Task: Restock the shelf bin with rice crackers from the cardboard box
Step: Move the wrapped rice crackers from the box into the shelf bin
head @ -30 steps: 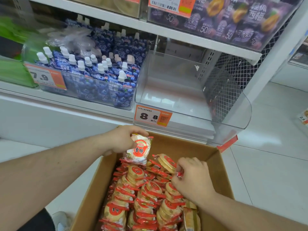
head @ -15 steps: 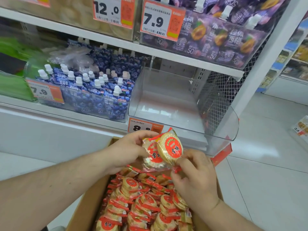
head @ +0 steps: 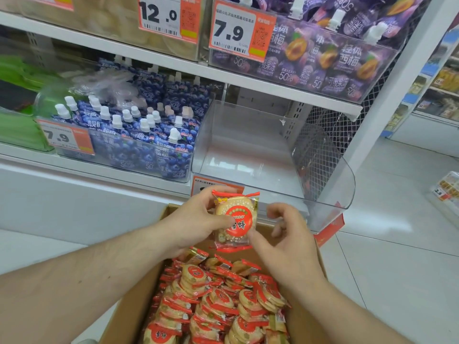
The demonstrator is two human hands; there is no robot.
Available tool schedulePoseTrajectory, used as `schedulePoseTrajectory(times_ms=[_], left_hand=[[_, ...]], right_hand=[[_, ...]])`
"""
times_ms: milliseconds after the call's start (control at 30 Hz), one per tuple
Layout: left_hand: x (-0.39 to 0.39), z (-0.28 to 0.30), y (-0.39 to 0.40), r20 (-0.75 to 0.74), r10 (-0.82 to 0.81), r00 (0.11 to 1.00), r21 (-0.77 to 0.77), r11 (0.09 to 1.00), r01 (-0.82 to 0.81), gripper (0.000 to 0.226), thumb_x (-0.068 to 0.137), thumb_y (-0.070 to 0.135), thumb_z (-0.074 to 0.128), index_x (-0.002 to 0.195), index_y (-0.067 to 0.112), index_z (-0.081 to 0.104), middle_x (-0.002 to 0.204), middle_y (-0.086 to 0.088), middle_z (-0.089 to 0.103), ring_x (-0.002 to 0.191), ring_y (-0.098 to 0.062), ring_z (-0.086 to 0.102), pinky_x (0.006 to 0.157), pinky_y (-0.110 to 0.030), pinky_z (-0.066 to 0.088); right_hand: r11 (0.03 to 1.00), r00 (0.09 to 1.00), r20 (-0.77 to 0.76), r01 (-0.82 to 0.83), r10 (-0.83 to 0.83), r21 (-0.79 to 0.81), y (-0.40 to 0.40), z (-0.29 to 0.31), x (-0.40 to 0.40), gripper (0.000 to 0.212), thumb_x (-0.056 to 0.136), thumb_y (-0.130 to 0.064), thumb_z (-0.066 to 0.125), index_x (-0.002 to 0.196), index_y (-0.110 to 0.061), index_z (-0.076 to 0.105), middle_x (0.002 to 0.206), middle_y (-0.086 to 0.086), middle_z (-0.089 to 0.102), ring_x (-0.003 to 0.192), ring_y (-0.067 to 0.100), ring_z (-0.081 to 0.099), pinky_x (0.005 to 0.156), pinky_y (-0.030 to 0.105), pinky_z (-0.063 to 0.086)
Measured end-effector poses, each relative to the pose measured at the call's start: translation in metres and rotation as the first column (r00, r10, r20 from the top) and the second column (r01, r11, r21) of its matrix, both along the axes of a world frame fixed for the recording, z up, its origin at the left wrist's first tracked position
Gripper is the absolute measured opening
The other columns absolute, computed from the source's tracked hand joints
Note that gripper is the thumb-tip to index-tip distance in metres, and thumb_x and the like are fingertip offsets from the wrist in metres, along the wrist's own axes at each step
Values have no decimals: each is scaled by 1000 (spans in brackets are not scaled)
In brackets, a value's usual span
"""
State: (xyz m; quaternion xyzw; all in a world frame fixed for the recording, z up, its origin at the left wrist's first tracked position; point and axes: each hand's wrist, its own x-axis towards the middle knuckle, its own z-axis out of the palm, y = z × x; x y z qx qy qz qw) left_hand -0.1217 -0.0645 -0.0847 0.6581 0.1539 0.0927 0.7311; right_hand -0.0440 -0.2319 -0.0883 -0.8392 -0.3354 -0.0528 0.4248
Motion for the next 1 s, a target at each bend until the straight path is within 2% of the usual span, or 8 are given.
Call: schedulePoseTrajectory(times_ms=[67,133,233,367,500,667,900,1000], left_hand=[[-1,10,2,32,-43,999,27,999,42,57,84,-9,64,120,34,55,100,-10,64,73,-9,68,63,-26,55],[-2,18,3,47,-81,996,80,994,77,64,86,-7,63,132,34,45,99,-9,59,65,-3,65,60,-21,52],[0,28,8,95,-93,991,110,991,83,70,85,-5,66,137,32,36,104,-6,59,76,-4,67,67,-20,52],[10,37,35,290,175,941,476,826,-300,57,82,15,73,125,35,42,113,13,56,94,-3,57,77,-14,47],[29,30,65,321,407,855,641,571,-513,48,82,22,71,123,28,47,112,10,45,103,-11,49,88,-25,42],[49,8,72,196,435,879,687,578,-440,63,84,21,66,141,21,40,137,2,45,120,-20,49,98,-42,45],[55,2,69,217,469,856,663,572,-482,71,82,-2,50,147,23,37,145,6,45,127,-16,46,104,-38,41],[53,2,70,214,461,861,641,599,-480,71,83,-2,50,147,25,38,142,7,47,124,-16,48,104,-38,42]], right_hand=[[999,952,-307,-17,6,-32,4,7,10,58,71,-42,78,120,-33,47,100,-12,60,60,1,49,60,18,48],[991,892,-433,-128,128,29,9,13,14,64,68,-48,79,122,-25,52,104,-9,66,69,11,61,70,35,58],[956,804,-523,-191,283,223,20,29,15,35,80,-11,77,110,-15,60,98,4,74,87,20,72,73,33,59],[931,845,-491,-23,212,364,44,63,55,30,80,-2,74,105,-11,62,94,6,74,84,17,72,69,29,57],[967,865,-494,45,89,252,90,72,122,40,79,-7,78,114,-9,59,105,7,71,88,18,70,62,24,54],[995,859,-511,61,-15,74,159,40,173,51,76,-4,80,120,-6,55,110,8,65,93,21,65,79,34,55],[996,879,-472,85,-64,23,225,0,208,48,77,-13,81,118,-2,59,112,8,65,97,23,63,92,37,52],[981,927,-326,154,-185,-120,233,-8,221,44,79,-27,79,114,-5,65,114,11,68,103,27,65,94,38,51]])
